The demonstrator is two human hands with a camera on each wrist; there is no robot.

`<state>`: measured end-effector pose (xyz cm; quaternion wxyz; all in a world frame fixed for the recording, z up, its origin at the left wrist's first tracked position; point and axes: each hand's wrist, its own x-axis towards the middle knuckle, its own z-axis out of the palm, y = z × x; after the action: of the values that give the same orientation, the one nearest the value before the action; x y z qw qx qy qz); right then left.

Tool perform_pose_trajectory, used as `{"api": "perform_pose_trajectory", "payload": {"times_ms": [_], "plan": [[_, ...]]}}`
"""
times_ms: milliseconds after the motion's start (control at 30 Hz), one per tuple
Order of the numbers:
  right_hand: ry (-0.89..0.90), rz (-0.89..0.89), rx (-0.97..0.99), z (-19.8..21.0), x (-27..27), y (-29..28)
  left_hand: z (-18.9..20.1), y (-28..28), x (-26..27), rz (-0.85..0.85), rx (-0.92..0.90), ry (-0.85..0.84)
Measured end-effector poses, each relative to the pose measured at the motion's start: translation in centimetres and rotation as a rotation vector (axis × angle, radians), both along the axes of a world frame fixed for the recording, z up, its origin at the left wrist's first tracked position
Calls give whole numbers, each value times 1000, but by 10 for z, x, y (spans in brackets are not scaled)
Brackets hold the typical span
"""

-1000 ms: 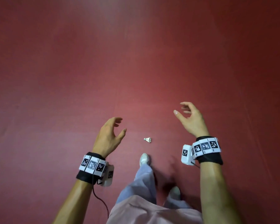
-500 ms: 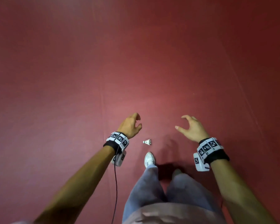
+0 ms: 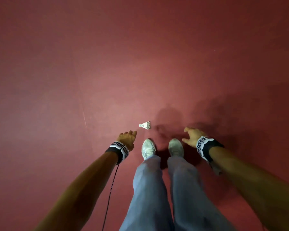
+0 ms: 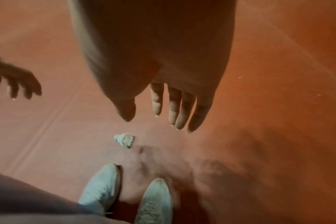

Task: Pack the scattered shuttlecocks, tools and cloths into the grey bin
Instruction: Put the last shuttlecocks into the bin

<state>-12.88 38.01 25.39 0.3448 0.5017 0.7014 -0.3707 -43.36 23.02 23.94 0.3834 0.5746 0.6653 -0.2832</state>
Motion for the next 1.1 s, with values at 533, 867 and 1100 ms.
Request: {"api": "perform_pose_trajectory", "payload": {"times_ms": [533,867,1100], "plan": [[69,251,84,-340,8,58,-319,46,15,-63,111,-70],[35,102,40,-242,8,48,-209,48,14,-16,61,-61],[160,-98,44,-16,6,42,9,69,38,178,184,-131]]}}
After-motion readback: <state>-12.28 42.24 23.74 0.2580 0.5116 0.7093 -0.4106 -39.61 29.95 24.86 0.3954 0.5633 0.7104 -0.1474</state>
